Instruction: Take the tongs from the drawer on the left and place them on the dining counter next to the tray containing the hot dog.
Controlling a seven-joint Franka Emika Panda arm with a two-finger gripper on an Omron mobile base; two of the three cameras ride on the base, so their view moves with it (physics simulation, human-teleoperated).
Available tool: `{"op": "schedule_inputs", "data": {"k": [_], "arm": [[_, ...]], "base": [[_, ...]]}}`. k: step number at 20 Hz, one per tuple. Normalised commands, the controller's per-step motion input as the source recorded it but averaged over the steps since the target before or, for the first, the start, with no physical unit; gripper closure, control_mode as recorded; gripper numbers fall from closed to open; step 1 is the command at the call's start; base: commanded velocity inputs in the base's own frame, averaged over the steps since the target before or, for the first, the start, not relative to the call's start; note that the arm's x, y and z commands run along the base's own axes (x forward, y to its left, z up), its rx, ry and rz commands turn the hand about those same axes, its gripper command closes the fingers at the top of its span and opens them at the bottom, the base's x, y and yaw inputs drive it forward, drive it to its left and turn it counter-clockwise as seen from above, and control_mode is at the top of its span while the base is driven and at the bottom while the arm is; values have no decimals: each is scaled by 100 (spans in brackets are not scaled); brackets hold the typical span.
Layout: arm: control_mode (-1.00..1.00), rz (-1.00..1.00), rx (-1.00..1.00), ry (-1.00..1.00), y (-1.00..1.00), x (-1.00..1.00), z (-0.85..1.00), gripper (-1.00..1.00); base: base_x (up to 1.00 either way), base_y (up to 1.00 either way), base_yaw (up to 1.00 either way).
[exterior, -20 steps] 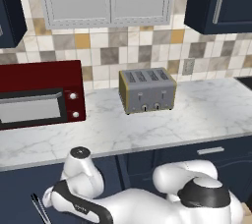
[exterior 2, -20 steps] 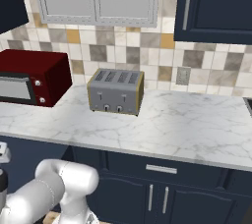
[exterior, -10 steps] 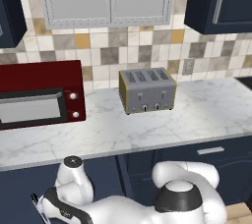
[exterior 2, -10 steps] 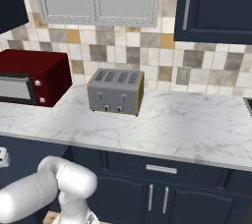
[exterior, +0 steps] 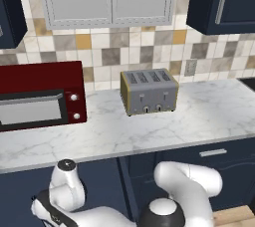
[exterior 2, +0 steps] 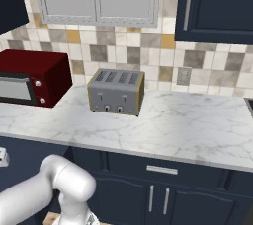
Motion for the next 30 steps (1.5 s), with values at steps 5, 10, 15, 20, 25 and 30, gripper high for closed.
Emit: {"op": "schedule_inputs", "data": {"k": [5,10,15,20,25,30], "arm": [[-100,0,0,0,39,13,-55,-100],[-100,0,0,0,43,1,-57,-100],[-100,0,0,0,19,0,-59,-100],[-100,1,-1,-1,0,1,-64,100],[-100,0,0,-2,0,-20,-1,100],[-100,0,0,-24,0,-91,1,100]], "base": [[0,0,0],[0,0,0],[0,0,0],[0,0,0],[0,0,0],[0,0,0]]}}
